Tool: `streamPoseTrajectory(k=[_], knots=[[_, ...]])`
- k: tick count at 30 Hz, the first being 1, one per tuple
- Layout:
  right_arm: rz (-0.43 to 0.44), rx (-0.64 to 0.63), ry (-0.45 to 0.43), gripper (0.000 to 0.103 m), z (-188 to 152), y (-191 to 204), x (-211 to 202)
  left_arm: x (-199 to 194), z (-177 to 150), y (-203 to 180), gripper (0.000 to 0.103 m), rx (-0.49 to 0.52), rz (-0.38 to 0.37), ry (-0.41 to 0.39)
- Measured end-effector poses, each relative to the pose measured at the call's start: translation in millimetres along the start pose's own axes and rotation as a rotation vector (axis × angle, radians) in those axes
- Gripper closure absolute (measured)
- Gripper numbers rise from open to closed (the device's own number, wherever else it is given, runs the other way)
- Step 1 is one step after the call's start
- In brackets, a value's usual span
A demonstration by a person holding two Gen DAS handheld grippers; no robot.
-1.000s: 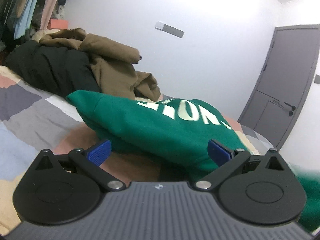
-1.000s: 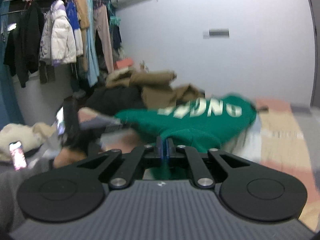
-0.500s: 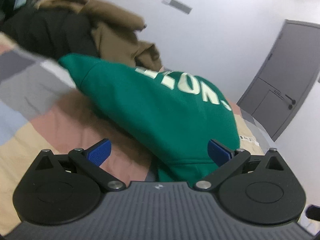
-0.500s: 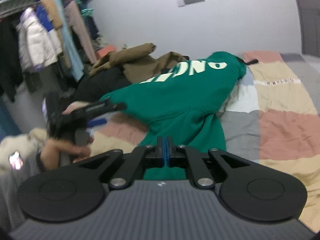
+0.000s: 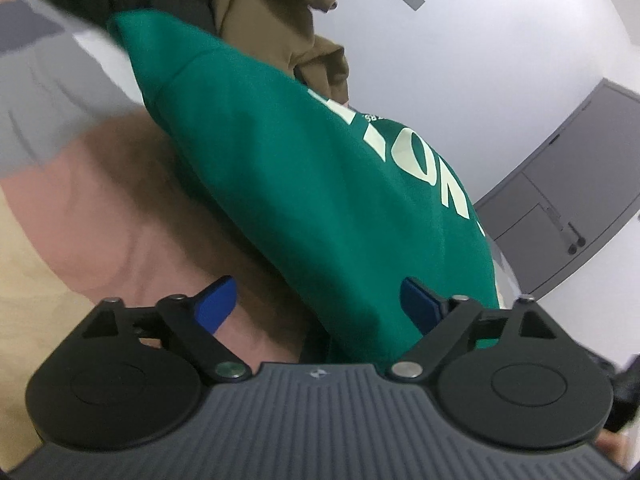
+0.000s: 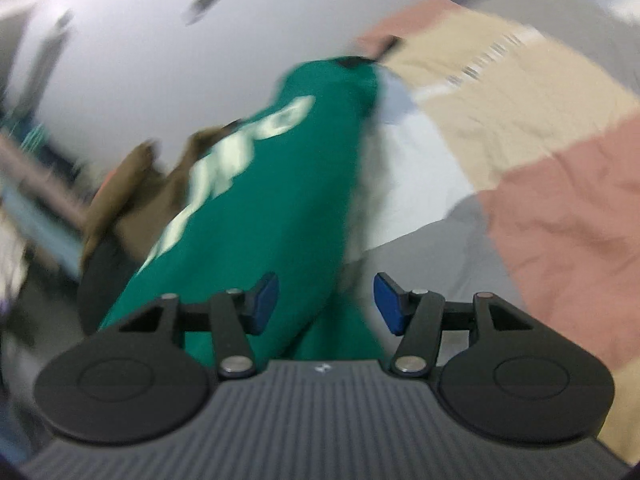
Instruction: Fold large clothes
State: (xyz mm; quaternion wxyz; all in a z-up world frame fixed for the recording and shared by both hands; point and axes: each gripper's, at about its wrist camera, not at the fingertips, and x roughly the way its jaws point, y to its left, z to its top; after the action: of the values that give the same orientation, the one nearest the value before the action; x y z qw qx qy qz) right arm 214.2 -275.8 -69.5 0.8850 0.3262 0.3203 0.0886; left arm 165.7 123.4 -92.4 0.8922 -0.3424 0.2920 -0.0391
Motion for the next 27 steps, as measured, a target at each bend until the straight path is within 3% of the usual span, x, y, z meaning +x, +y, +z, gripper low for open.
streamPoseTrajectory(k=[3,10,15,19,20,24,27], knots=[[-0.008,0.052,-0.001,0.048,12.1,-19.3,36.4,11.2,2.8,8.6,0.028,-0.055,-0.058,0.003],[0.163,0.059,0.044,0.044,18.8,-26.9,100.5,34.8,8.5,26.8,0.053,-0.154,-0.146,-0.006],[0.387,0.128,0.099,0.044,18.7,-24.8,117.5,40.5,9.7,24.4,0.082,-0.132,-0.194,-0.034],[0.405,0.061,0.186,0.044,12.2,-10.6,129.8,27.6,13.3,16.4,0.092,-0.094,-0.247,-0.08],[0.413,0.057,0.199,0.046,10.9,-9.1,130.3,22.8,13.1,13.3,0.094,-0.076,-0.254,-0.089],[0.417,0.042,0.196,0.077,13.3,-3.7,116.8,2.3,15.7,5.8,0.096,-0.056,-0.289,-0.145],[0.371,-0.079,0.138,0.085,16.2,12.9,98.8,-18.0,19.8,0.0,0.096,-0.048,-0.307,-0.201]])
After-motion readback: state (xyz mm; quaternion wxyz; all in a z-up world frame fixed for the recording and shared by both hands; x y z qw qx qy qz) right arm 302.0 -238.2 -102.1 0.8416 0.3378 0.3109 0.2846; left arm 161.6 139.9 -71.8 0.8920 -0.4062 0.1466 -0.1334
